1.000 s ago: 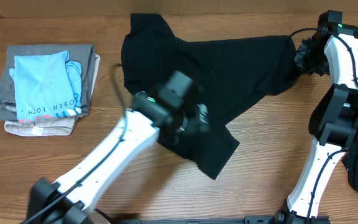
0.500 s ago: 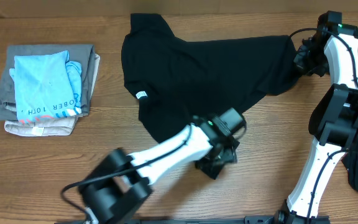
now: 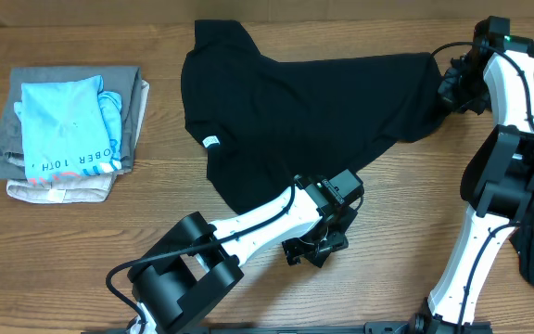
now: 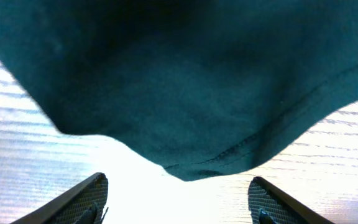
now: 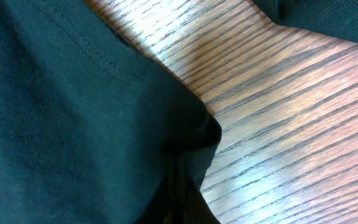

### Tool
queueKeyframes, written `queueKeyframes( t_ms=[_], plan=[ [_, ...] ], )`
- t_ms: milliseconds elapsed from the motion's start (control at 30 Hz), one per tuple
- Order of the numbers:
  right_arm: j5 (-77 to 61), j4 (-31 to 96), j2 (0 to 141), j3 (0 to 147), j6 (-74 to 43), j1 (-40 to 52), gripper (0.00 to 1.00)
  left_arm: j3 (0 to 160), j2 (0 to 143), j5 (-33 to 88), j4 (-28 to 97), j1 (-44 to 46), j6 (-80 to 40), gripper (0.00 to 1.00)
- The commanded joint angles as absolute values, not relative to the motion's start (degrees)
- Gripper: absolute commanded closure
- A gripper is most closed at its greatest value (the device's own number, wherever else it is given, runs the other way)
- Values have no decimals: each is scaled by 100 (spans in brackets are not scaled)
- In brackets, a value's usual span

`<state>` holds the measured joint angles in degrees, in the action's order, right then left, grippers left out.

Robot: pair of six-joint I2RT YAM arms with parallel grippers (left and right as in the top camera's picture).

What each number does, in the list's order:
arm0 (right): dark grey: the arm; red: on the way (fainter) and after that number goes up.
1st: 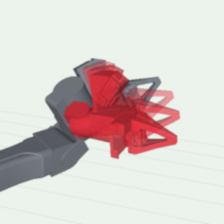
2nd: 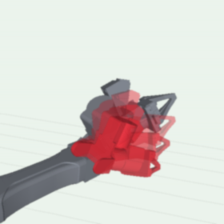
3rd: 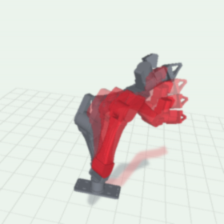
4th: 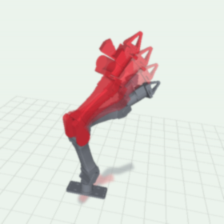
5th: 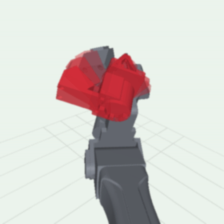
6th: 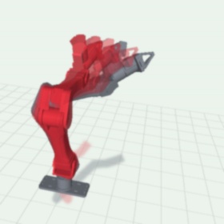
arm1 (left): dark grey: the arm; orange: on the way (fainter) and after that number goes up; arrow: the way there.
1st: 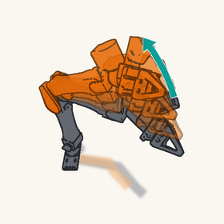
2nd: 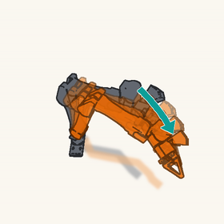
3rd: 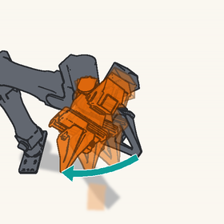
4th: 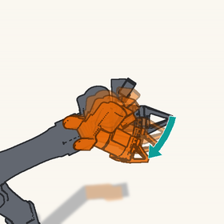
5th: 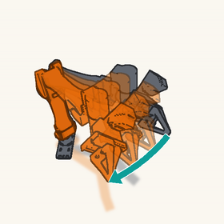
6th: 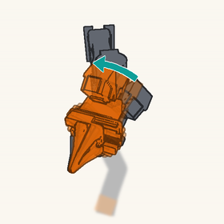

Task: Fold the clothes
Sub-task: 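Move the left gripper down to the shirt's bottom-left hem and grasp it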

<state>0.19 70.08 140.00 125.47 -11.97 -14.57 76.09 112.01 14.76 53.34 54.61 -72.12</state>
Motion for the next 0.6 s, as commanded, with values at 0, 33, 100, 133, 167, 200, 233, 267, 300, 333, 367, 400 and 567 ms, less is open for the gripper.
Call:
queueKeyframes(
  t_ms=[0, 33, 100, 133, 167, 200, 233, 267, 300, 333, 367, 400, 567],
  plan=[
    [-34, 7000, 13736, 12724, -1199, -1444, 96, 7588, 11201, 1308, 5354, 5424, -7708, 26],
    [-34, 7000, 13736, 12724, -1197, -1444, 96, 7588, 11201, 1216, 5323, 5424, -7769, 26],
    [-34, 6997, 13736, 12724, -1199, -1444, 96, 7588, 11201, 919, 5236, 5424, -7900, 27],
    [-34, 6997, 13736, 12724, -1199, -1444, 96, 7588, 11201, 836, 5179, 5422, -7955, 27],
    [-34, 6995, 13736, 12724, -1199, -1444, 96, 7588, 11201, 819, 5140, 5411, -7959, 27],
    [-34, 6997, 13736, 12724, -1197, -1444, 96, 7588, 11201, 829, 5124, 5400, -7961, 27],
    [-34, 6997, 13736, 12724, -1197, -1444, 96, 7583, 11201, 829, 5124, 5395, -7977, 27],
    [-34, 6997, 13736, 12722, -1199, -1444, 96, 7568, 11203, 812, 5113, 5398, -7977, 28],
    [-34, 6997, 13736, 12722, -1199, -1444, 96, 7533, 11203, 805, 5089, 5398, -7977, 27],
    [-34, 6997, 13736, 12720, -1199, -1444, 96, 7500, 11203, 810, 5081, 5398, -8005, 28],
    [-34, 6997, 13736, 12720, -1199, -1444, 96, 7456, 11203, 823, 5065, 5398, -8073, 30],
    [-34, 6997, 13736, 12720, -1197, -1444, 96, 7404, 11203, 860, 5059, 5398, -8152, 33],
    [-34, 6997, 13736, 12713, -1197, -1444, 96, 7321, 11203, 978, 5046, 5400, -8235, 35]
  ],
)
